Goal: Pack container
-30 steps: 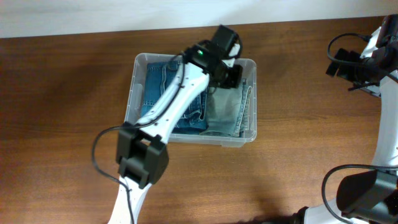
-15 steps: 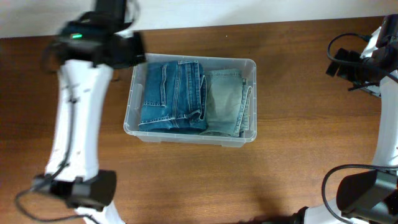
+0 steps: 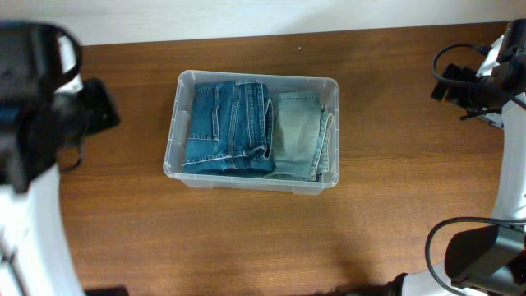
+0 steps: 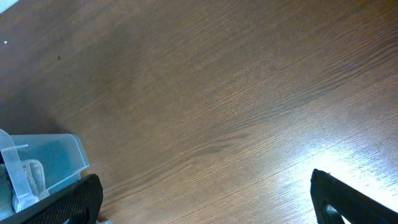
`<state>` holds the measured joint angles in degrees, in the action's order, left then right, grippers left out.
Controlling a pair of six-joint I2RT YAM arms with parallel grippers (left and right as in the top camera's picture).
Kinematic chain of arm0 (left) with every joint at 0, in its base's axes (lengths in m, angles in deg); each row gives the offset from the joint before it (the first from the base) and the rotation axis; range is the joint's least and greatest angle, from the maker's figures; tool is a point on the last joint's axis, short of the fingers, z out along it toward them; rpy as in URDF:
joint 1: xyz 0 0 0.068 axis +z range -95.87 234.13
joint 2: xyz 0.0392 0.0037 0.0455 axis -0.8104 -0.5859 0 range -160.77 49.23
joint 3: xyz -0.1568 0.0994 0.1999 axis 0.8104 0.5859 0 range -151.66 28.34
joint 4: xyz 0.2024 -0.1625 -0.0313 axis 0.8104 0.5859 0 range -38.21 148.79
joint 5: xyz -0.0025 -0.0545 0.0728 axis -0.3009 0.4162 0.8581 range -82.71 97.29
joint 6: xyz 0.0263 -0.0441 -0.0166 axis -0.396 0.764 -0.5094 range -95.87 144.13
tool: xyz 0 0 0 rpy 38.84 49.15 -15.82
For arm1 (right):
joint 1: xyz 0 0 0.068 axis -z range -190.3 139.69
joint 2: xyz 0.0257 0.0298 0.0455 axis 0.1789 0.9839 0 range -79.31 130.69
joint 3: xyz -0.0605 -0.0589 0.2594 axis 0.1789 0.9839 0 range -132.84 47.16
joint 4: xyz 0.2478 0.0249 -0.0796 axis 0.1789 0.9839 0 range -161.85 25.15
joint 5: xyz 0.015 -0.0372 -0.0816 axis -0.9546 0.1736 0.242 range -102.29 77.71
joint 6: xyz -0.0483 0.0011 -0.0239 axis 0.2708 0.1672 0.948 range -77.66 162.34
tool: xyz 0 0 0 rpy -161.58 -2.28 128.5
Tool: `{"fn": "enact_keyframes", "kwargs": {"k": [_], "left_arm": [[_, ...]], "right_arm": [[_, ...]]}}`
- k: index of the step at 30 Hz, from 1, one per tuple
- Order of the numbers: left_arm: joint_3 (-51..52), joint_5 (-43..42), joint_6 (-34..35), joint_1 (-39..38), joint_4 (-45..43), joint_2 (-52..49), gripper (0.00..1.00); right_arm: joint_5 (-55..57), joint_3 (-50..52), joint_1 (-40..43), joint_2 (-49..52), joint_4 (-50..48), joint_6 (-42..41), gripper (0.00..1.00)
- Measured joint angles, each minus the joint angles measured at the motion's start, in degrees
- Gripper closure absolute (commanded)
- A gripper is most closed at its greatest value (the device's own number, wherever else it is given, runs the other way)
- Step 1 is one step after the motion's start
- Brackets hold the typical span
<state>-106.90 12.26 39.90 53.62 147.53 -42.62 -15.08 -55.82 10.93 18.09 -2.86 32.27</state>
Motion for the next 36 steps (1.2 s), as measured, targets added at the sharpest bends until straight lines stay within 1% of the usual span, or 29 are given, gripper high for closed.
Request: {"fn": "enact_keyframes", "kwargs": {"k": [7, 11, 16, 22, 23, 24, 25, 28, 32, 36], "left_arm": [[0.5, 0.0, 0.0, 0.0, 0.4, 13.2, 0.94], [5.5, 0.0, 0.0, 0.0, -1.3, 22.3, 0.94], [19.5, 0.1, 0.1, 0.0, -7.3, 36.6, 0.93], [43.3, 1.6, 2.3, 0.0, -17.5, 54.1, 0.85], [47.6, 2.0, 3.1, 0.0, -19.6, 56.7, 0.82], [52.1, 2.2, 3.9, 0.0, -21.4, 59.2, 0.71], [57.4, 2.6, 5.0, 0.0, -24.5, 61.9, 0.42], [68.1, 2.9, 7.1, 0.0, -30.1, 66.0, 0.01], [79.7, 3.0, 11.8, 0.0, -35.3, 66.7, 0.01], [85.8, 0.2, 16.3, 0.0, -35.5, 66.2, 0.01]], "right_arm": [[0.0, 0.0, 0.0, 0.0, 0.0, 0.0, 0.02], [0.0, 0.0, 0.0, 0.0, 0.0, 0.0, 0.01], [0.0, 0.0, 0.0, 0.0, 0.0, 0.0, 0.01], [0.0, 0.0, 0.0, 0.0, 0.0, 0.0, 0.01], [0.0, 0.0, 0.0, 0.0, 0.0, 0.0, 0.01], [0.0, 0.0, 0.0, 0.0, 0.0, 0.0, 0.01], [0.0, 0.0, 0.0, 0.0, 0.0, 0.0, 0.01], [0.0, 0.0, 0.0, 0.0, 0.0, 0.0, 0.01], [0.0, 0.0, 0.0, 0.0, 0.0, 0.0, 0.01], [0.0, 0.0, 0.0, 0.0, 0.0, 0.0, 0.02]]}}
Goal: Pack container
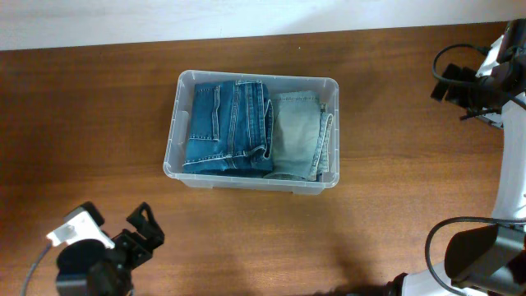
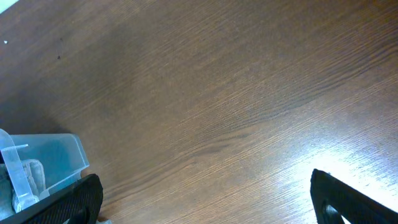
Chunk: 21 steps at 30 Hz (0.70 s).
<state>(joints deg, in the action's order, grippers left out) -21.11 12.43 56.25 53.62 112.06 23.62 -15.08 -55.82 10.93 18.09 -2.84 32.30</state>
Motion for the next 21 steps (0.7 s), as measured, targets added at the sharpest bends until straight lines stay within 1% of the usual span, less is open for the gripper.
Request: {"fn": "enact_keyframes", "kwargs": {"k": [2, 8, 17, 21], "left_arm": [[1.2, -2.0, 1.3, 0.0, 0.0, -0.1, 0.01], [1.3, -3.9, 2.7, 0.0, 0.6, 0.0, 0.01], [1.3, -4.3, 3.1, 0.0, 0.7, 0.0, 0.00], [1.3, -3.1, 3.1, 0.0, 0.3, 0.0, 0.01]], "right_arm": [[0.0, 0.0, 0.0, 0.0, 0.0, 0.0, 0.01], [0.0, 0.0, 0.0, 0.0, 0.0, 0.0, 0.01], [0.0, 0.0, 0.0, 0.0, 0.0, 0.0, 0.02], [0.0, 0.0, 0.0, 0.0, 0.0, 0.0, 0.01]]}}
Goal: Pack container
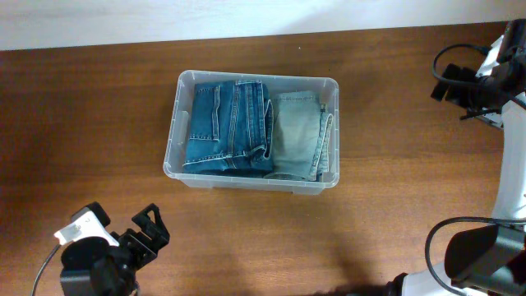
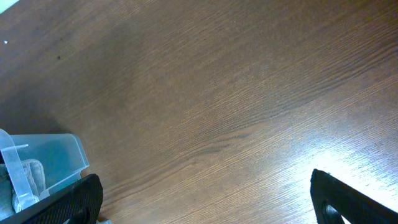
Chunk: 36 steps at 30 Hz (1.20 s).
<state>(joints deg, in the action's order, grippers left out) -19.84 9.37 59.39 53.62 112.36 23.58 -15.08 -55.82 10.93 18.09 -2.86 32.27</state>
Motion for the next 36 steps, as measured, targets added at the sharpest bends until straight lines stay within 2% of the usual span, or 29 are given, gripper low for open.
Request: {"fn": "enact_keyframes", "kwargs": {"k": [3, 7, 19, 26, 32, 36], "left_arm": [[0.3, 0.8, 0.2, 0.0, -1.0, 0.0, 0.01], [3.5, 1.7, 0.2, 0.0, -6.8, 0.6, 0.01], [27.6, 1.9, -0.3, 0.0, -40.1, 12.2, 0.01], [35.2, 0.7, -9.2, 0.0, -52.6, 17.3, 0.00], [39.0, -0.7, -19.1, 0.0, -56.7, 19.8, 0.01], [40.6, -0.9, -23.3, 0.0, -59.0, 20.7, 0.01]], "right_arm": [[0.0, 0.0, 0.0, 0.0, 0.0, 0.0, 0.02], [0.0, 0.0, 0.0, 0.0, 0.0, 0.0, 0.02], [0.0, 0.0, 0.0, 0.0, 0.0, 0.0, 0.01], [0.0, 0.0, 0.0, 0.0, 0.0, 0.0, 0.01], [0.0, 0.0, 0.0, 0.0, 0.0, 0.0, 0.02], [0.0, 0.0, 0.0, 0.0, 0.0, 0.0, 0.01]]}}
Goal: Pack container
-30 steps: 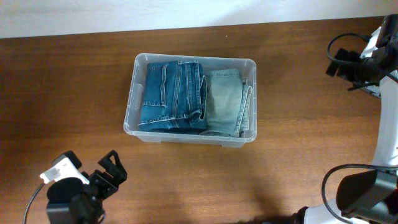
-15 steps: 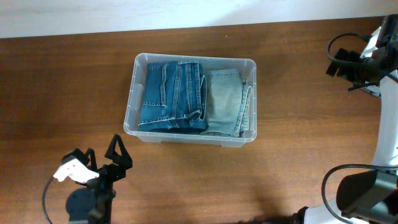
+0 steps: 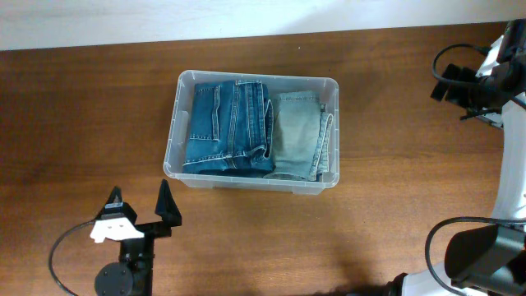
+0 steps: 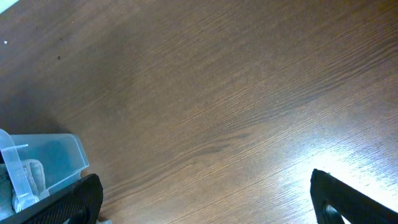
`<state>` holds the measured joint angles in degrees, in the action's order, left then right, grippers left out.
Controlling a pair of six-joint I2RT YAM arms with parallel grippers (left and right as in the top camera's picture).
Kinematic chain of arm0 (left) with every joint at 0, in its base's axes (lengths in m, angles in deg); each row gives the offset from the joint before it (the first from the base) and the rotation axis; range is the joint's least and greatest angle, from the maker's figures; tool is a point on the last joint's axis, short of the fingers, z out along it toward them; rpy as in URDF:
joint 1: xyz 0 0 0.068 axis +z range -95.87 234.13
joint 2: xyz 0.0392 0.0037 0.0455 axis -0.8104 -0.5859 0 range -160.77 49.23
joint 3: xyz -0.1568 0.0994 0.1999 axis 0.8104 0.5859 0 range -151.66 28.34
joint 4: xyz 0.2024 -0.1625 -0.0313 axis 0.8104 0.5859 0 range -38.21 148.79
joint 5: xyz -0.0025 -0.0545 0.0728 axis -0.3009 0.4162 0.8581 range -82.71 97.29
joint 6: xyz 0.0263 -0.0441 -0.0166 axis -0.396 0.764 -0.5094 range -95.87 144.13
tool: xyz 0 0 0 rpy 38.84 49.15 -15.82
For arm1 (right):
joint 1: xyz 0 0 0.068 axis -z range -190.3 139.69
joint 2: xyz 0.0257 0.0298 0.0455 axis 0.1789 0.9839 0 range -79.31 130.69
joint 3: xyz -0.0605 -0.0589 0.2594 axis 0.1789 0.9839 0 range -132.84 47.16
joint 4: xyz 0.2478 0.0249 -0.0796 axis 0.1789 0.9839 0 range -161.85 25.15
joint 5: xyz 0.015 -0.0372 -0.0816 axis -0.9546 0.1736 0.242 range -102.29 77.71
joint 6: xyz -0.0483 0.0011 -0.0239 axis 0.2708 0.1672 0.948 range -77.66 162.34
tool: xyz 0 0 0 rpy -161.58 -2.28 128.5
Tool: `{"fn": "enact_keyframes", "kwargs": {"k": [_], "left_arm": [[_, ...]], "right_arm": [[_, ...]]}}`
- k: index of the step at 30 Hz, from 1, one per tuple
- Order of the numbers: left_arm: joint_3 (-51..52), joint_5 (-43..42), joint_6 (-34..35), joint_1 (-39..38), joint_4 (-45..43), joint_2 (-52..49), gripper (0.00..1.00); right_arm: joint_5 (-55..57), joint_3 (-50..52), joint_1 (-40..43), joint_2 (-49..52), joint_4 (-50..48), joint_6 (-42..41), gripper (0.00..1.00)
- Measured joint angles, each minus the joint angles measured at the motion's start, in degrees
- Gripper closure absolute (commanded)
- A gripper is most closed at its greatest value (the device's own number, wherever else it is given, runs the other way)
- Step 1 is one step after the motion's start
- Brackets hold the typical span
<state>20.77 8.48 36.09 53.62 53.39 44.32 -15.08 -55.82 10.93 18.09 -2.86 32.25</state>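
A clear plastic container [image 3: 172,123] stands mid-table. Inside it lie folded dark blue jeans [image 3: 228,127] on the left and folded pale green-blue jeans [image 3: 298,136] on the right. My left gripper [image 3: 140,203] is open and holds nothing. It hovers just off the container's front left corner, fingers pointing toward it. At the table's far right, my right gripper [image 4: 205,208] is open and empty over bare wood, with its fingers [image 4: 71,202] wide apart. The right wrist view catches a corner of the container [image 4: 53,158] at lower left.
The brown wooden table [image 3: 394,205] runs all round the container. A pale wall strip [image 3: 246,15] borders its far edge. My right arm and its cables [image 3: 481,82] stand at the far right; another dark arm base [image 3: 477,255] sits at the lower right corner.
My left gripper has moved from the front left of the table up and right toward the container's front left corner, and now points at it. The right gripper and the jeans are unchanged.
At first my left arm loomed large and blurred along the left edge. Then it was low at the table's front left with its gripper open, and stayed about there. Now it is close to the container's front. The right gripper stayed open and still throughout.
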Motion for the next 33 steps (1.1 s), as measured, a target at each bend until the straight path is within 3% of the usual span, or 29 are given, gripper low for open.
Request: {"fn": "enact_keyframes", "kwargs": {"k": [33], "left_arm": [[6.6, -0.4, -13.7, 1.1, 3.2, 4.1, 0.01]], "right_arm": [[0.0, 0.0, 0.0, 0.0, 0.0, 0.0, 0.02]]}}
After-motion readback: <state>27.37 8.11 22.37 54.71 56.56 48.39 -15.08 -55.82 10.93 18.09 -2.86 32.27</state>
